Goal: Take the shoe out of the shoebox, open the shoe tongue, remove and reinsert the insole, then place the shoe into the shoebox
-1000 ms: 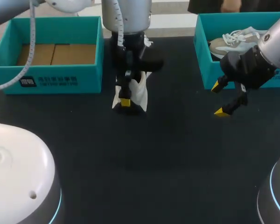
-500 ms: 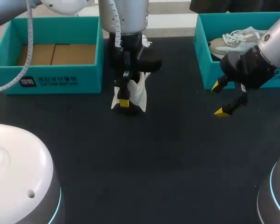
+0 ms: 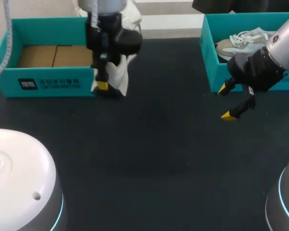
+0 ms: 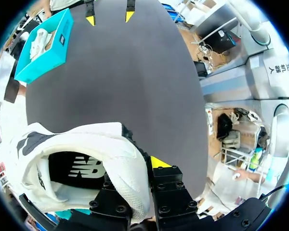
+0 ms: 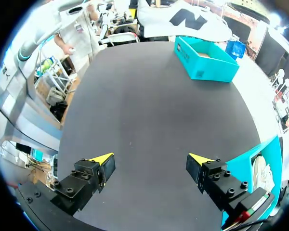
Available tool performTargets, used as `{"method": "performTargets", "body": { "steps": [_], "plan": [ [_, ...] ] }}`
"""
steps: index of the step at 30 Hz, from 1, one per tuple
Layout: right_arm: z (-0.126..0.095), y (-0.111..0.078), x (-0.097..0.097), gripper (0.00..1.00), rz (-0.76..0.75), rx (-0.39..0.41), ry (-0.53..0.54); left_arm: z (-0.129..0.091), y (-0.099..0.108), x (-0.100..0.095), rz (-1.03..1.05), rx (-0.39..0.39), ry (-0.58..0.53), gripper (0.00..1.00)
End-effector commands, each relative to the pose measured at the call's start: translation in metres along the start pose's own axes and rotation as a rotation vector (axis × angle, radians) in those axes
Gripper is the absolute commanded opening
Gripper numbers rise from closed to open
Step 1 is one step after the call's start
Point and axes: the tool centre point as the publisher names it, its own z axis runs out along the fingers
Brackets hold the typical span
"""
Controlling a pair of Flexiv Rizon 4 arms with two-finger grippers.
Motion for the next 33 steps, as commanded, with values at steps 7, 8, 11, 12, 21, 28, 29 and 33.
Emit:
{"method": "performTargets", "body": {
  "steps": [7,8,11,12,21,28,29,33],
  "plan": [
    [0.001,0.0,0.0,1.0,0.001,0.003,-0.001,-0.011,0.074,-0.039,-0.028,0.05,0.038,0.0],
    [0.001,0.0,0.0,1.0,0.001,0.003,-0.001,-0.011,0.081,-0.043,-0.031,0.047,0.035,0.0],
    [0.001,0.0,0.0,1.0,0.001,0.003,-0.001,-0.013,0.106,-0.05,0.011,0.044,0.055,0.0],
    [0.001,0.0,0.0,1.0,0.001,0.003,-0.001,-0.013,0.114,-0.051,0.025,0.042,0.053,0.0],
    [0.001,0.0,0.0,1.0,0.001,0.003,-0.001,-0.021,0.181,-0.059,0.123,0.042,0.037,0.0],
    [0.001,0.0,0.0,1.0,0.001,0.003,-0.001,-0.017,0.232,-0.074,0.155,0.006,0.073,0.0],
    [0.001,0.0,0.0,1.0,0.001,0.003,-0.001,-0.016,0.238,-0.076,0.16,0.013,0.078,0.0],
    [0.001,0.0,0.0,1.0,0.001,0.003,-0.001,-0.016,0.267,-0.084,0.178,0.055,0.091,0.0]
  ]
}}
